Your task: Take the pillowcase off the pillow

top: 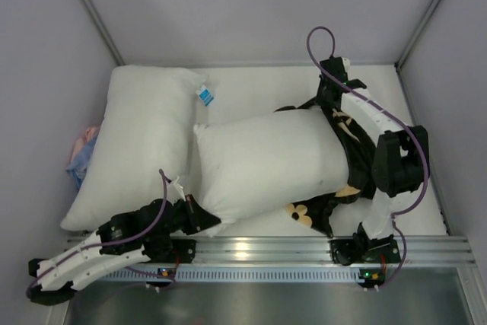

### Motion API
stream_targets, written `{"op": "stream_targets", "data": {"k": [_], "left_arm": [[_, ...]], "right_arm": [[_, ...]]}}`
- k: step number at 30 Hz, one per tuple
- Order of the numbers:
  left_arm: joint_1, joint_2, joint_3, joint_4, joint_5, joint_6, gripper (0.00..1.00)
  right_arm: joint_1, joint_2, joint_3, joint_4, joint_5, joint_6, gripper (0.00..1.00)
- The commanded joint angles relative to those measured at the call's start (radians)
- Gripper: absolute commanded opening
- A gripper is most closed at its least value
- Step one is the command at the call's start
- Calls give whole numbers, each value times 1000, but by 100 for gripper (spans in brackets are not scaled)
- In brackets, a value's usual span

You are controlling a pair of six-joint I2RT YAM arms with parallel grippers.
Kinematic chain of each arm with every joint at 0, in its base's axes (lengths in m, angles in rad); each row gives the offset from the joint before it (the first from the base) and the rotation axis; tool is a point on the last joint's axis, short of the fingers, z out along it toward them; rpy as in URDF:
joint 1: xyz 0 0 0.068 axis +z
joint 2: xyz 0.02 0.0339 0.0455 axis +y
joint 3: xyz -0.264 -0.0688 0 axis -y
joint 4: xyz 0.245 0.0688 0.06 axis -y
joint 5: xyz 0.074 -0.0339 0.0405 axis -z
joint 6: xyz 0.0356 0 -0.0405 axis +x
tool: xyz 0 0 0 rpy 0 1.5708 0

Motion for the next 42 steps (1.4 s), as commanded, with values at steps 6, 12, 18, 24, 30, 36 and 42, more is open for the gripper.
{"op": "stream_targets", "data": {"k": [6,12,18,24,30,36,42], "left_arm": [[-3,-60,188,-98,-24,25,0],[-3,-60,225,-134,-57,25,0],[-1,-65,202,-129,-48,6,0],[5,-68,240,-127,-57,9,0],[8,-66,417,-140,-133,83,0],[26,-66,593,-216,-193,129,0],[29,-68,583,-238,-173,128,0]], "right_arm": [[-224,-229,-204,35,80,61,0],[-150,-396,-275,94,-110,0,24],[130,-632,-298,8,-51,-49,82],[261,-901,-456,-45,-8,-2,92],[259,-1061,-590,-82,126,13,88],[261,-1019,-694,-51,-3,76,77],[273,-891,-797,54,-66,119,61]]}}
